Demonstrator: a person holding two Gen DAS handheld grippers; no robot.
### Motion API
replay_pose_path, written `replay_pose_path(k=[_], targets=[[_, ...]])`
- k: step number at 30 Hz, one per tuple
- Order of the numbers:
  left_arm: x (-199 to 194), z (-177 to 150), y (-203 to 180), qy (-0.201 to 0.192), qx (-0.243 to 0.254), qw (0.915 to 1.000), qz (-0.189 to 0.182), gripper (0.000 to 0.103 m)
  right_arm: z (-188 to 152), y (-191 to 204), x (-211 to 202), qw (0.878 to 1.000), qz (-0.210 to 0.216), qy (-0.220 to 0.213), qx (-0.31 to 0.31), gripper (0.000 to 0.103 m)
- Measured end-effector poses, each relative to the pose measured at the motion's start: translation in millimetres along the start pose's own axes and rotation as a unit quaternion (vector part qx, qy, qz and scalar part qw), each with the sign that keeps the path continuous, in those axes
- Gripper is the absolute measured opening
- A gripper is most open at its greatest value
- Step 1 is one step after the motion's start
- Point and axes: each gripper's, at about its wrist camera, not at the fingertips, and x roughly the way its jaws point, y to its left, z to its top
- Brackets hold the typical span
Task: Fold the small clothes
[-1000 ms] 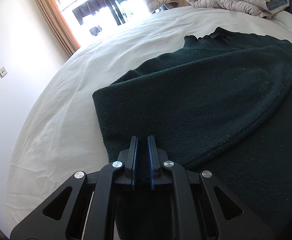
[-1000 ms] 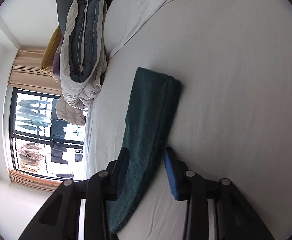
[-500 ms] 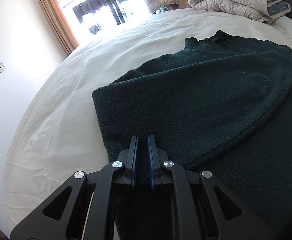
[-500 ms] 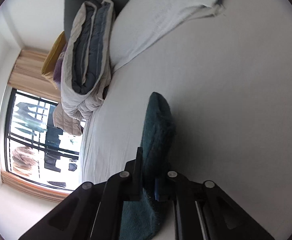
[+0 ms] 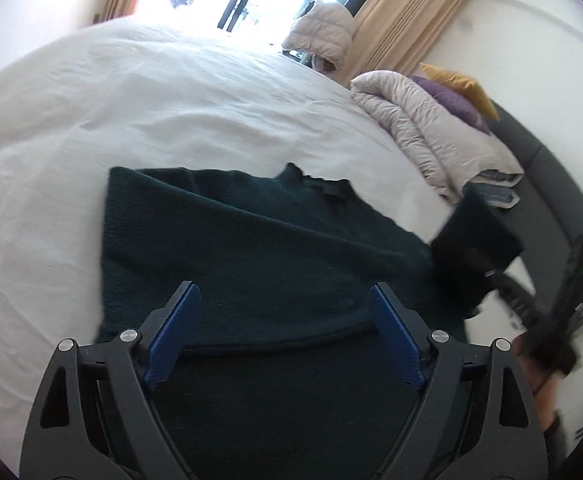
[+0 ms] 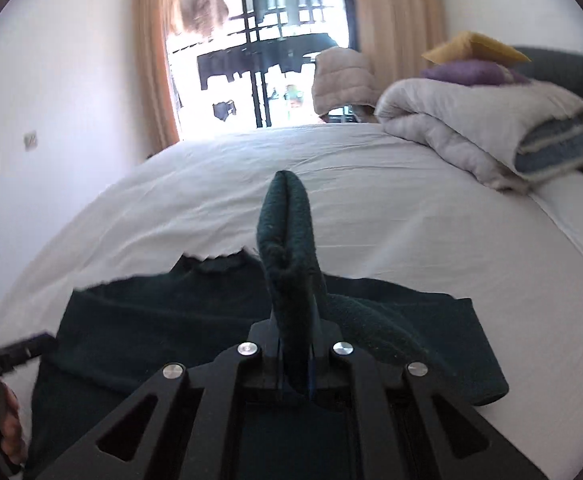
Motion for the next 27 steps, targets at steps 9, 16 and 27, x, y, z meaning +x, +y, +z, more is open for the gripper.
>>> replay_pose_path(k=[9, 16, 27], targets=[[53.3, 29.9, -15.7, 0.096, -0.101, 0.9839, -0.112, 0.086, -39.8, 87.2, 14.8, 0.991, -0.035, 0.001, -0.128, 0.009], [108.0, 40.3, -22.5, 0.17, -0.104, 0.9727, -0.12, 0.086, -54.7, 108.0, 12.0, 0.981, -0.049, -0.003, -0.188, 0.009], [149.5, 46.3, -34.2, 0.185, -0.084, 0.9736, -0.104, 0.007, -61.6, 97.0, -12.8, 0.991, 0.025, 0.007, -0.133, 0.057]])
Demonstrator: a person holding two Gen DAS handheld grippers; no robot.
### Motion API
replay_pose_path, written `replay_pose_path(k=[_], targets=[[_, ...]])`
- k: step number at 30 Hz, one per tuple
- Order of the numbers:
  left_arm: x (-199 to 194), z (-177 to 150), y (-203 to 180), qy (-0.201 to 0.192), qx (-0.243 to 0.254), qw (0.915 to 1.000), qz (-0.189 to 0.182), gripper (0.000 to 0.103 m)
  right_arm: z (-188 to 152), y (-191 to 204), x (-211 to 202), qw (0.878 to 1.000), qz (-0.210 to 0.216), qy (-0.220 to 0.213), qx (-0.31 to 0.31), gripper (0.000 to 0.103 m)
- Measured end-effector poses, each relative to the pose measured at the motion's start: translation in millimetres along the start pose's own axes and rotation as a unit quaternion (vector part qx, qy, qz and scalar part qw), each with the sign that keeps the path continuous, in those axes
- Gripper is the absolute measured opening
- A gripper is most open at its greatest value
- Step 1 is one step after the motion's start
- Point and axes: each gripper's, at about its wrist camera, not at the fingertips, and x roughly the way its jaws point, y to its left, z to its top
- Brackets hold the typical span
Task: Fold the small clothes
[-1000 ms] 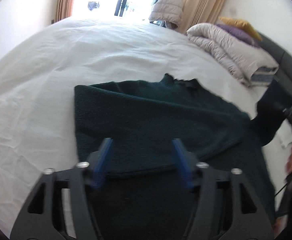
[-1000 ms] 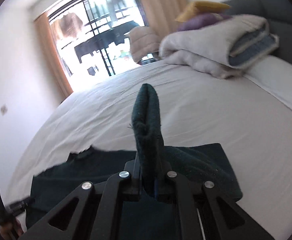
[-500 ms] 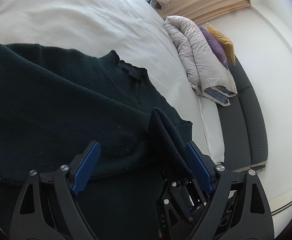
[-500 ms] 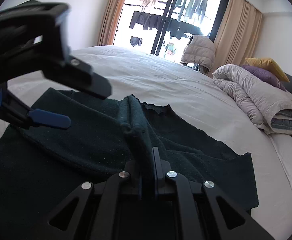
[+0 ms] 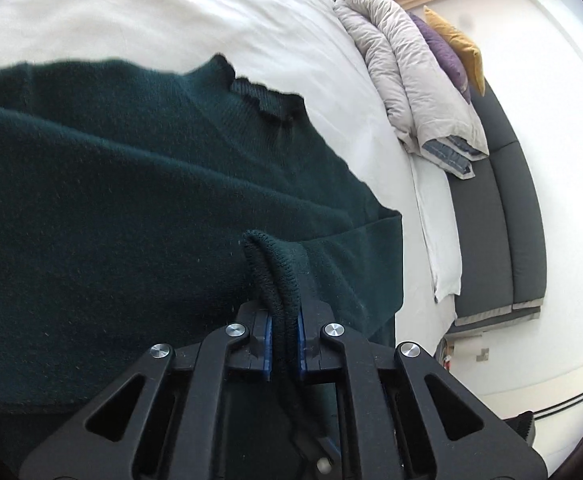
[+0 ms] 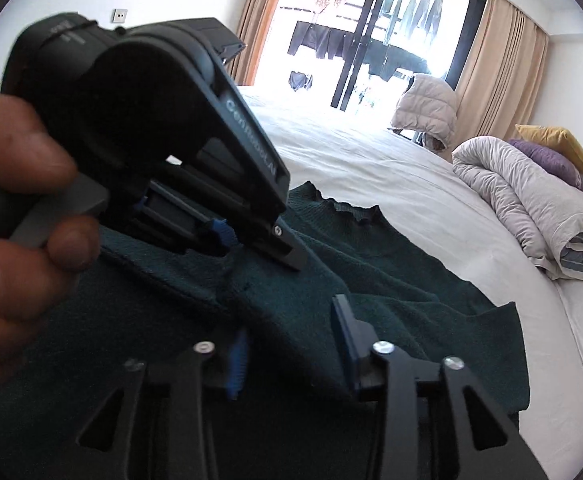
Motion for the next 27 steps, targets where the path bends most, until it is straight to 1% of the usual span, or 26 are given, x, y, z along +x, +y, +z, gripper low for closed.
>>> replay_pose_path(k=[1, 2, 3, 5, 6, 7, 8, 9, 10, 11, 12, 13, 14, 16, 18, 19, 21, 22, 24, 25, 27], targets=[[-3.2, 0.3, 0.7, -0.008, 0.006, 0.9999, 0.003, 0.007, -4.2, -13.0, -7.1, 0.999, 0.018, 0.0, 0.035, 0.062], [-10.8, -3.1, 1.8, -0.016, 0.01, 0.9998, 0.007, 0.007, -8.4, -28.9, -12.2, 0.996, 0.039, 0.007, 0.08, 0.062], [-14.6, -0.8, 1.1, -0.024, 0.012, 0.9996, 0.009, 0.007, -13.9, -48.4, -15.5, 0.989, 0.061, 0.016, 0.132, 0.062], [-22.0, 1.8, -2.1, -0.035, 0.019, 0.9992, 0.002, 0.007, -28.3, -90.7, -16.3, 0.968, 0.09, 0.028, 0.233, 0.063], [-24.1, 2.8, -3.8, -0.039, 0.022, 0.999, -0.002, 0.007, -37.9, -110.2, -14.1, 0.951, 0.106, 0.034, 0.288, 0.063], [-24.8, 4.1, -6.0, -0.04, 0.026, 0.9989, -0.002, 0.007, -49.4, -131.7, -9.5, 0.927, 0.131, 0.034, 0.35, 0.063], [-29.9, 3.8, -8.0, -0.042, 0.03, 0.9987, -0.002, 0.007, -63.2, -153.1, -2.2, 0.893, 0.163, 0.034, 0.418, 0.065], [-34.9, 3.7, -10.3, -0.045, 0.034, 0.9984, -0.002, 0.007, -77.5, -171.1, 5.8, 0.857, 0.185, 0.035, 0.48, 0.066], [-37.2, 2.8, -10.3, -0.047, 0.037, 0.9982, 0.0, 0.007, -91.9, -187.8, 13.2, 0.821, 0.196, 0.032, 0.535, 0.068], [-43.0, 4.0, -8.2, -0.049, 0.038, 0.998, 0.001, 0.007, -104.8, -201.0, 18.4, 0.791, 0.196, 0.027, 0.579, 0.068], [-46.5, 4.9, -7.4, -0.052, 0.038, 0.9979, 0.001, 0.007, -116.2, -211.4, 22.0, 0.766, 0.195, 0.02, 0.612, 0.067], [-51.0, 4.9, -5.1, -0.056, 0.036, 0.9978, 0.001, 0.007, -124.6, -219.9, 23.8, 0.746, 0.197, 0.008, 0.636, 0.066], [-60.5, -1.2, -2.9, -0.058, 0.035, 0.9977, 0.006, 0.007, -129.1, -225.2, 24.2, 0.731, 0.202, -0.009, 0.652, 0.066], [-69.8, -0.3, 3.4, -0.06, 0.03, 0.9976, 0.016, 0.007, -132.0, -237.0, 26.8, 0.716, 0.204, -0.034, 0.667, 0.066], [-75.8, -0.7, 12.7, -0.061, 0.025, 0.9974, 0.029, 0.007, -135.9, -248.1, 31.0, 0.693, 0.207, -0.054, 0.689, 0.066], [-78.1, -0.3, 19.5, -0.06, 0.024, 0.9972, 0.037, 0.007, -137.1, -254.2, 32.2, 0.685, 0.205, -0.062, 0.697, 0.066], [-75.6, -0.2, 33.8, -0.056, 0.016, 0.9969, 0.053, 0.007, -138.4, -263.7, 31.8, 0.677, 0.194, -0.076, 0.705, 0.066], [-73.2, -0.6, 40.9, -0.053, 0.011, 0.9968, 0.06, 0.007, -138.8, -266.7, 32.4, 0.674, 0.195, -0.08, 0.708, 0.066], [-65.0, -3.3, 57.1, -0.046, -0.001, 0.9966, 0.069, 0.007, -141.3, -268.2, 32.1, 0.677, 0.188, -0.085, 0.706, 0.066], [-62.0, -4.5, 62.9, -0.042, -0.006, 0.9967, 0.069, 0.007, -142.6, -273.2, 33.4, 0.677, 0.186, -0.088, 0.707, 0.065], [-55.7, -8.4, 74.7, -0.046, -0.014, 0.9969, 0.062, 0.007, -148.3, -277.2, 32.3, 0.673, 0.185, -0.088, 0.711, 0.059]])
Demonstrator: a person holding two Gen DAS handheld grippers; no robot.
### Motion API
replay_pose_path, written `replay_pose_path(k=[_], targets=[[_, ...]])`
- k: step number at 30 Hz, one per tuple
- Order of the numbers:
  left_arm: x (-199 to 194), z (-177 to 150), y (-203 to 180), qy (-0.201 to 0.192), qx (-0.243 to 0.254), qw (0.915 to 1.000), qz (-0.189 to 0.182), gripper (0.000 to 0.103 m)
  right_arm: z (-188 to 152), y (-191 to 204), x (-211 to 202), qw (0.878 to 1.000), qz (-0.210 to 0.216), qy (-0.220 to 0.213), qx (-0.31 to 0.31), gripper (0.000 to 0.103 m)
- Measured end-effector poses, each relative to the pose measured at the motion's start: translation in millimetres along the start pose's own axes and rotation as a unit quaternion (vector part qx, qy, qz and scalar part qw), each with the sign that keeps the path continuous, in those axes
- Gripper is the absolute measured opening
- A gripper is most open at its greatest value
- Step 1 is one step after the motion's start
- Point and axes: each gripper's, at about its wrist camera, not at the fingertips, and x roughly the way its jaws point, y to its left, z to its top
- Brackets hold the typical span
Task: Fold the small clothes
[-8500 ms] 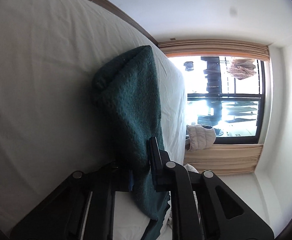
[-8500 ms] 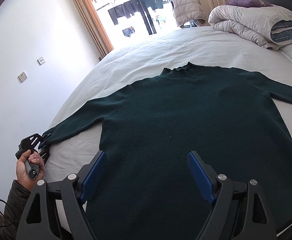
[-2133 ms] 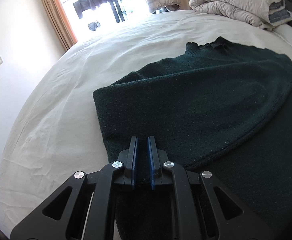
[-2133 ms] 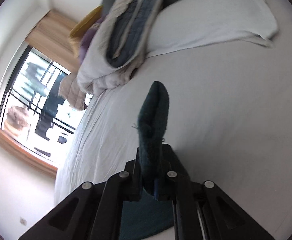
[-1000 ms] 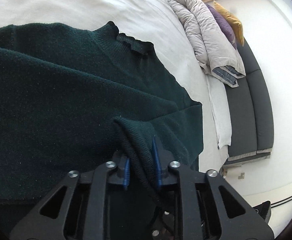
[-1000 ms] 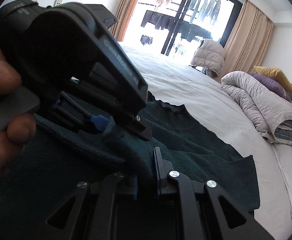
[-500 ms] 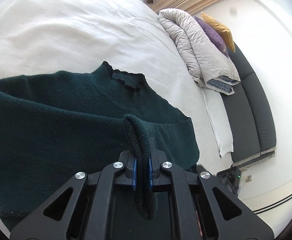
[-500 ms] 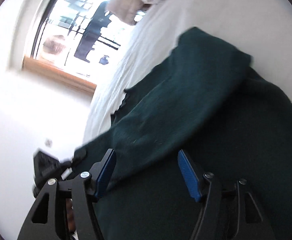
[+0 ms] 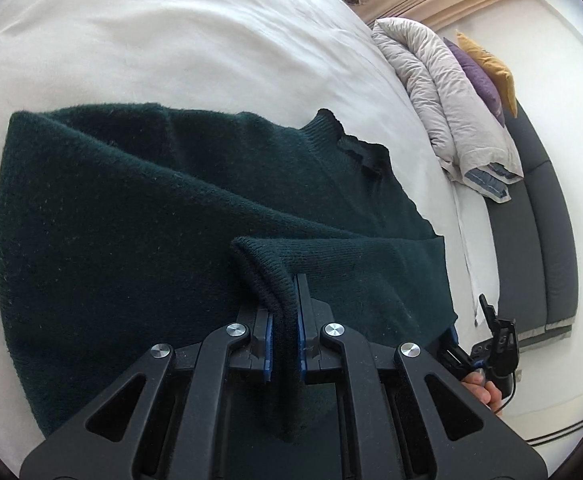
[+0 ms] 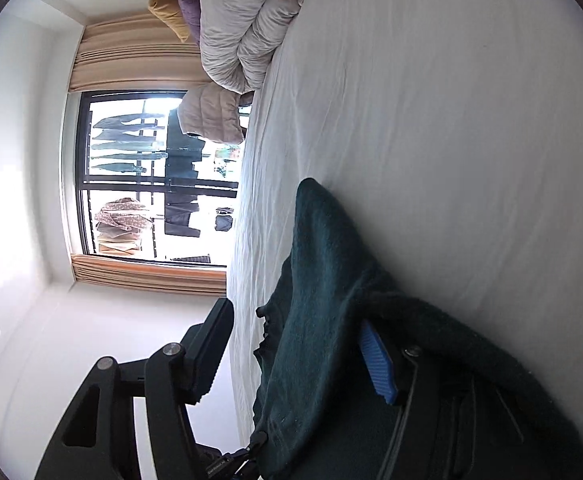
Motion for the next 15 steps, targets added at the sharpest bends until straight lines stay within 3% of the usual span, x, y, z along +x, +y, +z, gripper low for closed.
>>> replay_pose_path(k=[3, 9, 15], targets=[[4.2, -0.8, -0.3, -0.005, 0.004, 1.0, 0.001, 0.007, 2.4, -5.8, -6.6, 1.0, -0.008, -0.023, 0.0, 0.052], [5.8, 0.5, -2.7, -0.011, 0.025, 0.9996, 0.012, 0.008, -2.7, -16.0, -10.5, 0.999, -0.003, -0.039, 0.006, 0.044], [7.6, -0.1, -9.5, -0.007, 0.03, 0.9994, 0.016, 0.009, 0.8, -23.2, -11.4, 0.999, -0.002, -0.05, 0.015, 0.029]])
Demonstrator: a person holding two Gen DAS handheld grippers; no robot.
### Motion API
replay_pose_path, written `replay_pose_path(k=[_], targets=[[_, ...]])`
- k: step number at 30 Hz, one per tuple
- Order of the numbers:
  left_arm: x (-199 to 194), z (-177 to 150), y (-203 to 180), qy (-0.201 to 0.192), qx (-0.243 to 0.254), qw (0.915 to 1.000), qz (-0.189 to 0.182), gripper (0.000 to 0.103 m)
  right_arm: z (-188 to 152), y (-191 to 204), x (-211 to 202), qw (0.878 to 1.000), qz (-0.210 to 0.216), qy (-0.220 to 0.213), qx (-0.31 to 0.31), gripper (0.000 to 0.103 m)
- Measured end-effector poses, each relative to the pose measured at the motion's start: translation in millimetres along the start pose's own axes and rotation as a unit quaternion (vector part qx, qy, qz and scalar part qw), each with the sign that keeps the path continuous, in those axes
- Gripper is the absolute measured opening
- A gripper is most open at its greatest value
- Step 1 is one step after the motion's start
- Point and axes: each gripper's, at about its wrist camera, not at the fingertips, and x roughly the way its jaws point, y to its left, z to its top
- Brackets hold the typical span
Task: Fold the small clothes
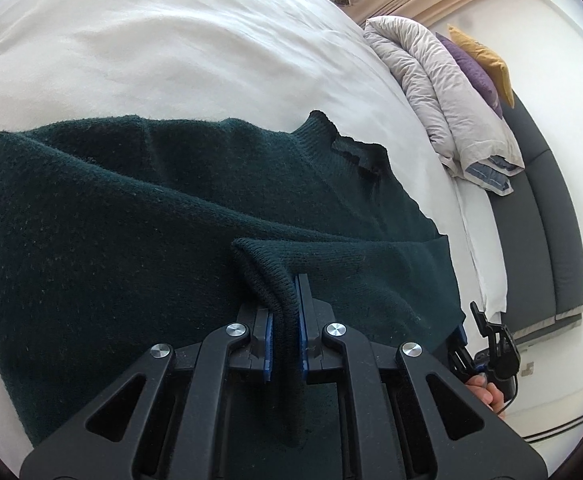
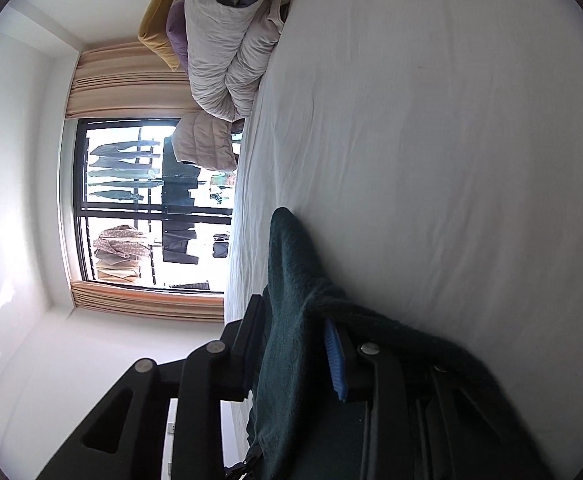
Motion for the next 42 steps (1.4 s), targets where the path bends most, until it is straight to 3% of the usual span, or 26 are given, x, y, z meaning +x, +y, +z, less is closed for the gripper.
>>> replay_pose_path(k=[5, 7, 8, 11, 12, 15, 18, 21, 24, 25, 26, 28, 30, 31, 33, 34, 35, 37, 39, 42], targets=[[-11.4, -2.1, -2.9, -0.013, -0.001, 0.9999, 0.007, 0.011, -4.7, 3.5, -28.4, 1.0, -0.016, -0.024, 0.0, 0.03], [-21.8, -3.2, -7.4, -0.028, 0.015, 0.9988, 0.038, 0.015, -4.0, 5.5, -50.7, 0.998, -0.034, -0.06, -0.006, 0.036], [-27.4, -4.1, -9.2, -0.036, 0.021, 0.9976, 0.056, 0.017, -2.8, 7.3, -61.4, 0.996, -0.043, -0.076, -0.011, 0.048], [-46.1, -8.9, -14.0, -0.071, 0.03, 0.991, 0.11, 0.017, 1.2, 22.9, -76.0, 0.994, -0.041, -0.097, -0.036, 0.053], [-52.4, -11.5, -18.6, -0.088, 0.035, 0.9878, 0.123, 0.017, 1.4, 31.8, -72.1, 0.994, -0.037, -0.087, -0.052, 0.053], [-54.3, -22.6, -45.8, -0.108, 0.083, 0.9838, 0.117, 0.017, -8.7, 65.7, -40.0, 0.993, -0.018, -0.027, -0.114, 0.053], [-31.4, -35.0, -69.8, -0.083, 0.136, 0.9814, 0.108, 0.017, -28.7, 92.6, 4.7, 0.986, 0.003, 0.047, -0.161, 0.054], [-3.7, -44.1, -61.0, -0.055, 0.132, 0.9819, 0.124, 0.017, -43.8, 98.0, 46.8, 0.977, -0.001, 0.106, -0.188, 0.056], [-1.7, -51.1, -51.0, -0.074, 0.139, 0.9819, 0.105, 0.017, -39.8, 73.2, 72.5, 0.974, -0.073, 0.111, -0.184, 0.059], [-2.0, -52.5, -49.9, -0.075, 0.141, 0.9819, 0.102, 0.017, -34.5, 59.6, 74.3, 0.974, -0.087, 0.108, -0.177, 0.057], [-1.9, -53.3, -48.8, -0.074, 0.142, 0.982, 0.1, 0.017, -29.2, 47.2, 72.1, 0.977, -0.081, 0.105, -0.167, 0.038], [-3.4, -54.8, -46.3, -0.074, 0.138, 0.9831, 0.095, 0.017, -19.9, 30.4, 60.5, 0.981, -0.075, 0.099, -0.147, 0.012], [-5.9, -57.5, -43.8, -0.078, 0.138, 0.9826, 0.097, 0.017, -13.0, 23.8, 45.2, 0.984, -0.073, 0.089, -0.134, 0.009], [-9.1, -61.3, -45.3, -0.082, 0.141, 0.9808, 0.107, 0.017, -11.6, 26.4, 38.1, 0.983, -0.08, 0.083, -0.14, 0.013], [-14.2, -67.1, -49.7, -0.088, 0.149, 0.9767, 0.126, 0.017, -12.1, 36.3, 25.1, 0.982, -0.068, 0.076, -0.157, 0.036], [-16.0, -72.2, -51.1, -0.089, 0.154, 0.975, 0.133, 0.017, -13.3, 41.4, 20.1, 0.983, -0.054, 0.07, -0.162, 0.056], [-18.8, -76.9, -50.2, -0.089, 0.156, 0.9746, 0.134, 0.017, -15.2, 43.8, 16.9, 0.982, -0.044, 0.065, -0.171, 0.068], [-26.6, -85.5, -45.0, -0.089, 0.143, 0.977, 0.13, 0.017, -17.8, 42.5, 21.6, 0.974, -0.066, 0.086, -0.197, 0.068], [-40.9, -96.7, -40.8, -0.087, 0.126, 0.9777, 0.144, 0.02, -19.5, 43.2, 20.0, 0.964, -0.103, 0.102, -0.223, 0.052], [-71.3, -123.0, -38.5, -0.1, 0.123, 0.9756, 0.152, 0.021, -24.4, 46.7, -12.6, 0.962, -0.131, 0.098, -0.22, 0.053]])
